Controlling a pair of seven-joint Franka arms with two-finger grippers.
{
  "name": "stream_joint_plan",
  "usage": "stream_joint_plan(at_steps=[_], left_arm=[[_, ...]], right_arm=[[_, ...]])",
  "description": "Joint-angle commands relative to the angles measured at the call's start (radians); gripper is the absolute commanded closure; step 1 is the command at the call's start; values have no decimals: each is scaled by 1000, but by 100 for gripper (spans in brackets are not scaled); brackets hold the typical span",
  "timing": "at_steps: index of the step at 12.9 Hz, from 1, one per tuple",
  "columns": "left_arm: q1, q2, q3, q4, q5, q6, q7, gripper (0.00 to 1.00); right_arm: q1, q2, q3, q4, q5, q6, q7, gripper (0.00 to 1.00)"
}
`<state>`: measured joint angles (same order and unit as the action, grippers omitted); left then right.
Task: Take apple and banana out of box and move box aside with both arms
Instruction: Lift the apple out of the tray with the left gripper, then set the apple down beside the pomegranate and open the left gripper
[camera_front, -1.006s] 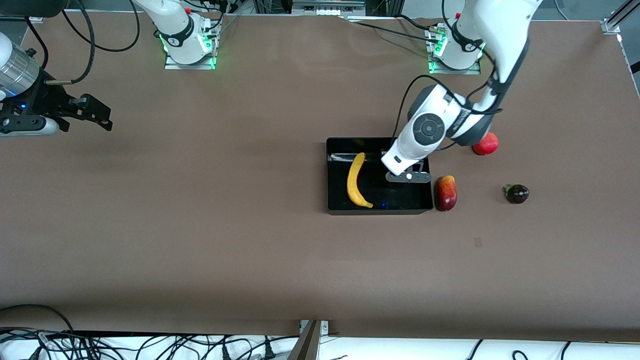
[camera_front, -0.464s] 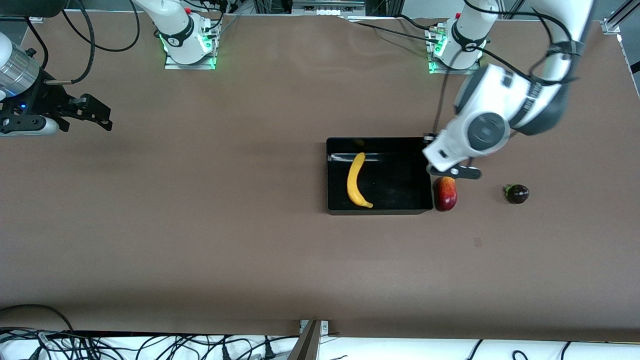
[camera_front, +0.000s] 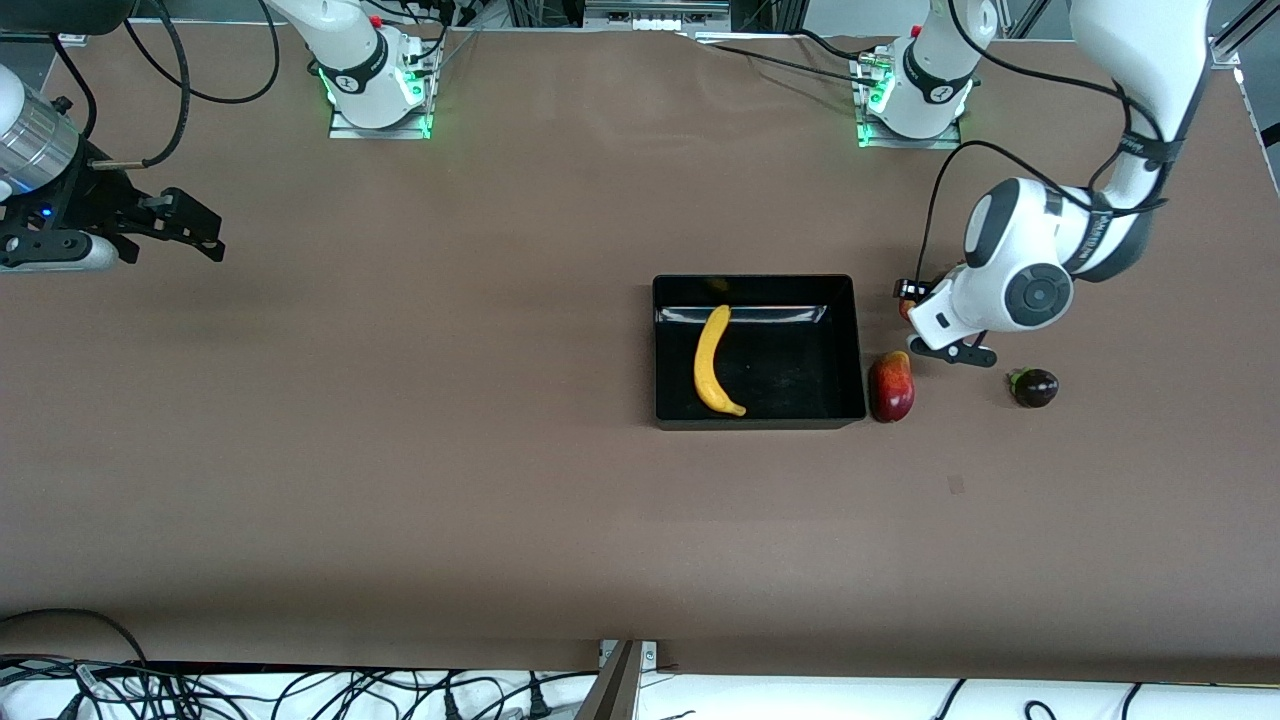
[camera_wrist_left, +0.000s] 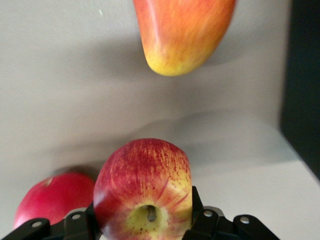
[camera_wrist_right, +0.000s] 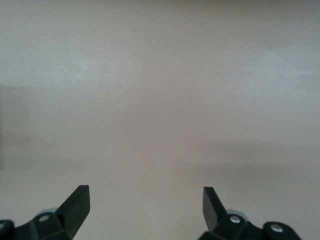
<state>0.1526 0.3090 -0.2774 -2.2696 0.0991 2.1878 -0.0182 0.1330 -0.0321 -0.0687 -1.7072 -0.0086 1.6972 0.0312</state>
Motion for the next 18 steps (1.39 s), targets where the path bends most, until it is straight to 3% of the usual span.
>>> stream_joint_plan(at_steps=[1,2,5,8,10,11,14,18], left_arm=[[18,-8,-14,-82,31,114,21,54],[24,-13,-16,-80,31,116,24,1],[33,-91,-46,-30,15,41,70,0],[24,-91,-132,225,-19,-237,-20,0],[19,-32,-216,402,-80,-348,-185,0],[-1,16,-251,459,-84,-346,-274,0],[-138,188,-255,619,-76,-274,-483,0],[-258,329,-244,613,-20,-31,-690,0]], right_arm=[[-10,3,6,15,2,-16,-10,0],[-10,3,6,15,2,-16,-10,0],[-10,3,6,15,2,-16,-10,0],[-10,3,6,14,2,-16,-10,0],[-10,3,6,15,2,-16,-10,0],[-10,3,6,14,2,-16,-10,0],[-10,3,6,14,2,-16,-11,0],[-10,3,6,15,2,-16,-10,0]])
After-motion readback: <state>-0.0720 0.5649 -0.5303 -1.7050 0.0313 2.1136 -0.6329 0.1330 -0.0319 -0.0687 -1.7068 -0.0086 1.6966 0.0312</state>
